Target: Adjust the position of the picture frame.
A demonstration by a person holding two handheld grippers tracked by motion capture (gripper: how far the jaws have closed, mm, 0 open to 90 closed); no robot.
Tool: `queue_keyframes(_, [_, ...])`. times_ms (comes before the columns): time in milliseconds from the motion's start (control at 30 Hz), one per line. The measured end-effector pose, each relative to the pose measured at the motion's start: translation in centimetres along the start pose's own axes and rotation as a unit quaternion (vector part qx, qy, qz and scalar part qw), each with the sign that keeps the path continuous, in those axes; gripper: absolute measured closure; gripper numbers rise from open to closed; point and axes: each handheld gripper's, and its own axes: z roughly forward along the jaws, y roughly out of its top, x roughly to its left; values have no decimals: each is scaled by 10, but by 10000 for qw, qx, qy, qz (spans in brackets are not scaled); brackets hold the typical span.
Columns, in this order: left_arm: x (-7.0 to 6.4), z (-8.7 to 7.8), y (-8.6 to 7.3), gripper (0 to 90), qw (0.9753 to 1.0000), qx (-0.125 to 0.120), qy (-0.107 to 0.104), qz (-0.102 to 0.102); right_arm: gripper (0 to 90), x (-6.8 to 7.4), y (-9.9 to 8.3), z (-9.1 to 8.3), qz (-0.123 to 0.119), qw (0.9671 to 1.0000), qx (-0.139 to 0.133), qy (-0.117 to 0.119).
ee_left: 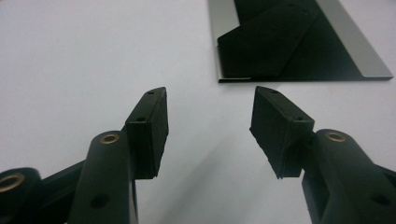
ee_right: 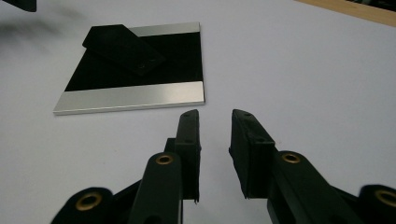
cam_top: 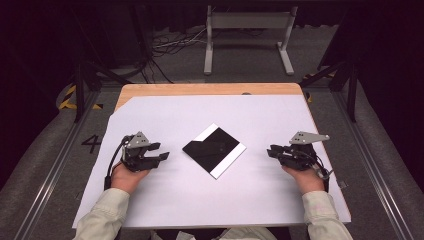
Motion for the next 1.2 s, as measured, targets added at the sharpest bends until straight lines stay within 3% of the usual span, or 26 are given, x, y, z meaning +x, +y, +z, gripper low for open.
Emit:
queue_keyframes(67, [1, -1, 4, 471, 9998, 120, -5, -171, 723, 1, 0, -1, -23, 10000, -10, 1])
queue_keyframes(300, [-1, -1, 13, 533, 9997, 181, -145, 9, 728, 3, -3, -5, -46, 9999, 74, -68])
queue_keyframes(500, [-1, 3, 21, 623, 9985, 356, -405, -125, 718, 5, -4, -10, -38, 9999, 70, -81])
queue_keyframes(733, [-1, 8, 29, 891, 9978, 390, -509, -142, 704, 8, -9, -12, -19, 9998, 143, -106])
queue_keyframes(1000, [4, 21, 37, 900, 9975, 295, -521, -373, 687, 10, -15, -20, 24, 9997, 130, -189])
queue_keyframes(1200, [3, 33, 42, 900, 9988, 180, -385, -254, 684, 11, -22, -29, 186, 9996, 88, -190])
